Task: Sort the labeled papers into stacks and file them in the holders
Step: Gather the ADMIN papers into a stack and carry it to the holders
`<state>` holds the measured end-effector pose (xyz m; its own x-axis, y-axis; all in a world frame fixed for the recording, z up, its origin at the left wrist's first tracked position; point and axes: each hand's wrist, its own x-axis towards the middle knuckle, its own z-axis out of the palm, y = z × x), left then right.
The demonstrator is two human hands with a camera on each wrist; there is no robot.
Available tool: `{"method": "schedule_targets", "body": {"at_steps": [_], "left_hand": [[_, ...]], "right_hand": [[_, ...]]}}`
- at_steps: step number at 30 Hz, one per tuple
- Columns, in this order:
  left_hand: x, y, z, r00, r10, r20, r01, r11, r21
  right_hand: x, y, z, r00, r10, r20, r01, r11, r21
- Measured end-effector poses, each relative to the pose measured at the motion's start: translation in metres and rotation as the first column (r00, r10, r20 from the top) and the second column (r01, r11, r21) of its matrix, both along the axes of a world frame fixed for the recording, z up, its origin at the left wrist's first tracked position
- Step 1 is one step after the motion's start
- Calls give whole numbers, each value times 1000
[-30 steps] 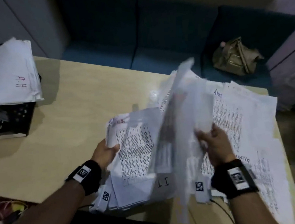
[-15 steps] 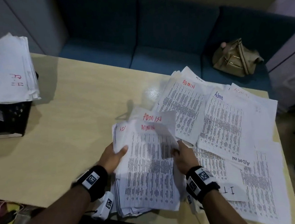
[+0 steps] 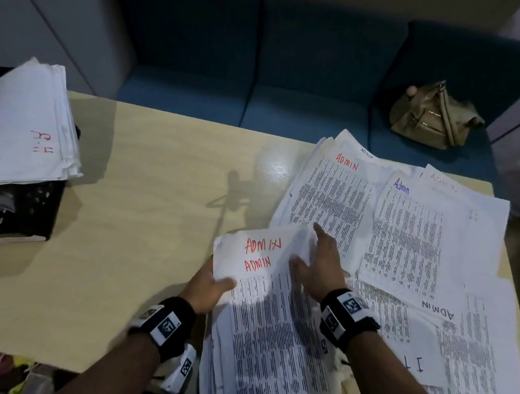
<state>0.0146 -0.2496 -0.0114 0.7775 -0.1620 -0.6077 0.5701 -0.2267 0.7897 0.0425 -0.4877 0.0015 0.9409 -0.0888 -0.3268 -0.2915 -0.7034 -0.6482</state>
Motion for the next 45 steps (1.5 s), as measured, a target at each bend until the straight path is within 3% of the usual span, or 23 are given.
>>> {"method": "schedule_targets", "body": {"at_steps": [6, 9, 11, 14, 16, 19, 21, 24, 26, 28, 30, 32, 34, 35, 37, 39, 43, 45], "left_hand": [[12, -7, 13, 924, -282, 257, 261, 959, 114], [18, -9, 11, 919, -268, 290, 237, 962, 138], [19, -13, 10, 908, -258, 329, 231, 966, 118], [20, -15, 9, 908, -203, 367, 167, 978, 127], [14, -17, 6, 906, -157, 393, 128, 987, 98], [-5, -18, -3, 960, -67, 272, 90, 993, -73], [-15, -18, -7, 978, -56, 201, 63, 998, -27], [-19, -3, -9, 978, 60, 202, -83, 991, 108], [-17, 15, -10, 968, 144, 205, -176, 973, 151], [-15, 35, -7, 960, 173, 219, -230, 935, 269], [-12, 52, -5, 954, 202, 220, -270, 900, 343], [-9, 69, -5, 956, 226, 187, -281, 888, 364], [-5, 82, -10, 955, 246, 164, -290, 887, 360], [-5, 86, -11, 961, 227, 158, -272, 880, 389], [-5, 89, -17, 968, 202, 149, -248, 862, 442], [-5, 89, -18, 966, 224, 128, -258, 871, 418], [-6, 87, -16, 960, 261, 105, -281, 880, 384], [-5, 85, -13, 956, 273, 102, -291, 872, 394]], "right_hand": [[19, 9, 1, 955, 279, -106, -298, 907, -297], [28, 12, 1, 898, 422, -125, -434, 802, -411], [32, 15, -1, 822, 565, -72, -534, 721, -441], [33, 21, -6, 785, 618, -31, -588, 729, -351], [29, 25, -7, 824, 567, 3, -543, 791, -282], [20, 26, -2, 833, 551, 40, -532, 819, -213], [16, 22, 7, 862, 500, 89, -489, 865, -114], [14, 6, 16, 955, 150, 254, -180, 979, 97], [11, -10, 12, 948, -141, 285, 94, 980, 174], [6, -25, 1, 961, -184, 205, 193, 981, -24], [-4, -34, -12, 1000, -3, 28, 13, 927, -376], [-15, -37, -22, 984, 159, -75, -175, 842, -510], [-15, -39, -26, 989, 144, -37, -142, 842, -520], [-9, -42, -25, 998, 63, -16, -62, 859, -509], [8, -49, -17, 973, -229, -20, 202, 895, -398], [24, -57, -11, 889, -452, -71, 416, 863, -287], [37, -61, -8, 842, -515, -163, 445, 832, -330], [41, -62, -4, 797, -561, -224, 524, 826, -206]]}}
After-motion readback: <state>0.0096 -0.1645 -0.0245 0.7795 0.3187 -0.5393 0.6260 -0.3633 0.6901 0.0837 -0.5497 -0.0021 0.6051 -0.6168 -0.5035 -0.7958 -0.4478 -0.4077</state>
